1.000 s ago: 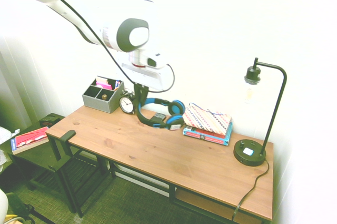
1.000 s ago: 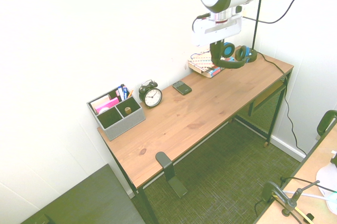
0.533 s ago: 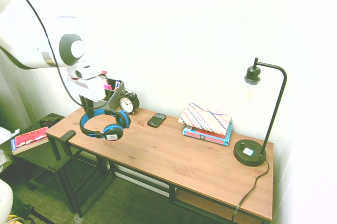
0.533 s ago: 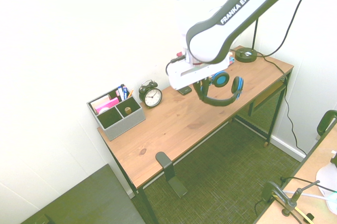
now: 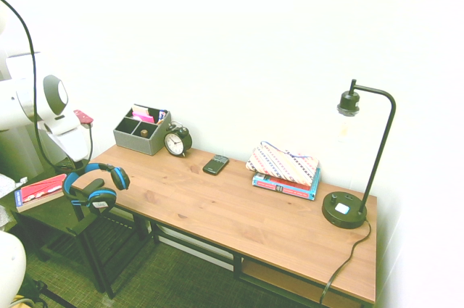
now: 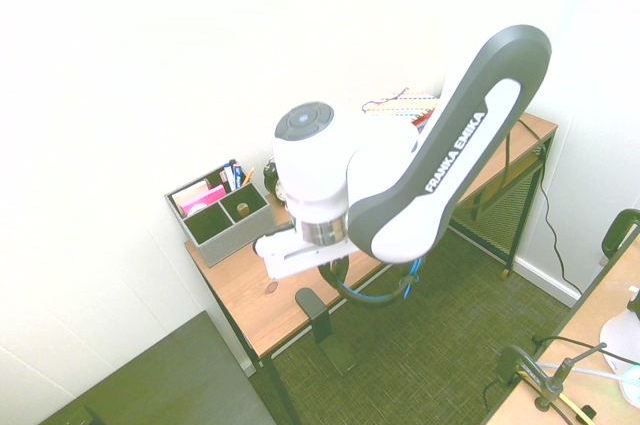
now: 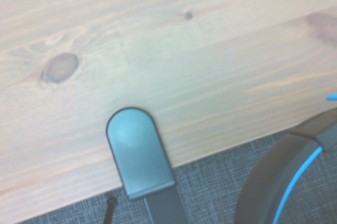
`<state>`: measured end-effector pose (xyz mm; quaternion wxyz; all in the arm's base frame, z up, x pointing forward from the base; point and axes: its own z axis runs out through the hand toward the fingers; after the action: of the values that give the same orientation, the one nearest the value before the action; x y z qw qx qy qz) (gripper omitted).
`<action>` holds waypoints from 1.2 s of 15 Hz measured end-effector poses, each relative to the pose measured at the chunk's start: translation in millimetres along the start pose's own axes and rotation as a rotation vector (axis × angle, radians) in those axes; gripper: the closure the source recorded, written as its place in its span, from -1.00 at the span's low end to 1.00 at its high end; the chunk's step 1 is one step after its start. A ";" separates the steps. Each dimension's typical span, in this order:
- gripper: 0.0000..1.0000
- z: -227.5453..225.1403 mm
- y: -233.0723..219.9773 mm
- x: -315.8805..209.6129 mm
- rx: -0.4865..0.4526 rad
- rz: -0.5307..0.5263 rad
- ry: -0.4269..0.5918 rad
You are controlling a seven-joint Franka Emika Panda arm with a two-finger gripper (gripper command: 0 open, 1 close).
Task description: Hang the headphone
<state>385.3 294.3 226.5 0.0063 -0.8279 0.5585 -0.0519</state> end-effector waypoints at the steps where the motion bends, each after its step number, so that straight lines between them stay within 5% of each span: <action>1: 1.00 13.5 2.2 -10.3 -0.004 0.004 -0.007; 7: 1.00 67.9 20.5 -75.8 -0.026 -0.012 -0.041; 13: 1.00 123.5 1.4 -72.3 0.006 0.009 -0.042; 14: -1.00 128.5 2.4 -75.0 0.002 0.007 -0.040; 18: -1.00 142.0 2.0 -81.7 -0.027 0.013 -0.055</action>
<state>366.4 362.3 78.7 0.0109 -0.8253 0.5642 -0.0218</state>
